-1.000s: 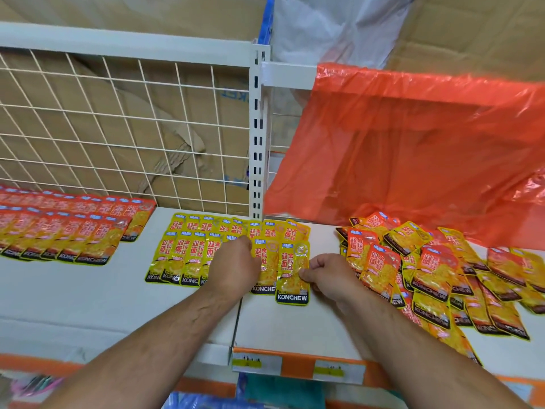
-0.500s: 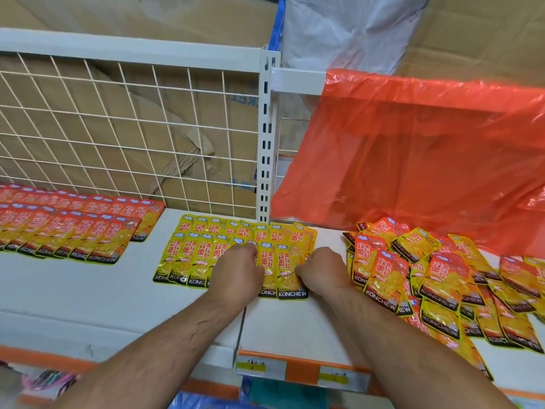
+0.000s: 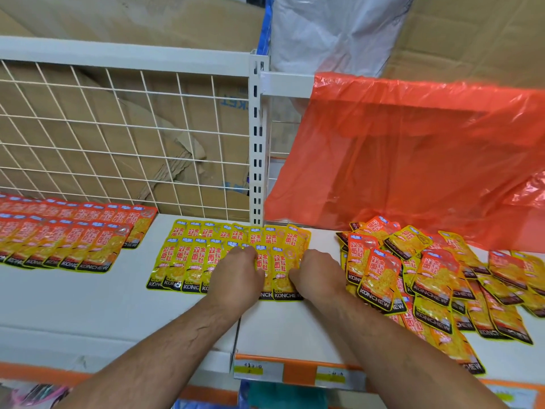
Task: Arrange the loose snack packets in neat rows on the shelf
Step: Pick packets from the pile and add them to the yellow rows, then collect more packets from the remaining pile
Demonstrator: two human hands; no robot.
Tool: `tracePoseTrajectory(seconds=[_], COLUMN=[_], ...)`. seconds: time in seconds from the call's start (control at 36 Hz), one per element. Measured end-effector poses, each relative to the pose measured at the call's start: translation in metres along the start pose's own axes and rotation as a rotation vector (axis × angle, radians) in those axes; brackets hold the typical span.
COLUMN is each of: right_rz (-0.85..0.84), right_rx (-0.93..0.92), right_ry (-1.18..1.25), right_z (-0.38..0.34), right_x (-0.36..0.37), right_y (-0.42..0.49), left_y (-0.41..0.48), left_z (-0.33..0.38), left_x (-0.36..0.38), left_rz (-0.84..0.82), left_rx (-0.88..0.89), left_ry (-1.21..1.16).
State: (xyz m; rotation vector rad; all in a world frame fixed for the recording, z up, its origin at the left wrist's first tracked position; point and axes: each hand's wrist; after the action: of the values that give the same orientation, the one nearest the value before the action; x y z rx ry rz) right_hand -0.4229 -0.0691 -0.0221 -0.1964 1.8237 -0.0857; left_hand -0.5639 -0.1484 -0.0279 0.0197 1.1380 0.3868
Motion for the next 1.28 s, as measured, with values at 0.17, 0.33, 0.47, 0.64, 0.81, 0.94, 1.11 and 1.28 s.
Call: tracePoseTrajectory(seconds=[0.17, 0.33, 0.47, 0.64, 0.81, 0.94, 1.11, 1.28], right_rz=[0.012, 0.170, 0.274, 0.321, 0.334, 0.275, 0.162, 0.095], right_rx=[-0.009, -0.031, 0.015, 0.136, 0.192, 0.166, 0.134, 0.088], right_ry=[0.063, 0.094, 0.092, 0.101, 0.096, 0.064, -0.059, -0.008], right_z=[0.006, 0.021, 0.050, 0.097, 0.131, 0.144, 0.151, 0.155], right_x=[0.000, -0.009, -0.024, -0.042, -0.059, -0.065, -0.068, -0.072], right_y=[-0.008, -0.020, -0.031, -0.033, -0.025, -0.011, 0.006, 0.018], left_y=[0.001, 0.003, 0.007, 0.014, 0.028, 0.043, 0.057, 0.063], left_z=[0.007, 0.020, 0.043, 0.074, 0.108, 0.137, 0.156, 0.159], left_x=[0.002, 0.009, 0.020, 0.037, 0.052, 0.062, 0.076, 0.088], left_rz=[-0.012, -0.038, -0.090, -0.154, -0.163, -0.180, -0.188, -0.161], left_rx=[0.058, 0.160, 0.234, 0.265, 0.200, 0.059, -0.060, -0.147], left_ry=[0.004, -0.018, -0.073, -0.143, -0.234, -0.303, -0.328, -0.352])
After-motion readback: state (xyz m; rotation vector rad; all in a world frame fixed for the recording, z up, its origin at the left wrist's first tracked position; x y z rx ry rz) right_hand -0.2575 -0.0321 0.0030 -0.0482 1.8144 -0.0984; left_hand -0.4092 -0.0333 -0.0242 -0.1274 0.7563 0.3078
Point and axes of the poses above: each hand's wrist, its own y-axis towards the middle knuckle, its own x-axis out of the palm, z = x × y, and after that the axes turned 11 degrees about x, right-handed
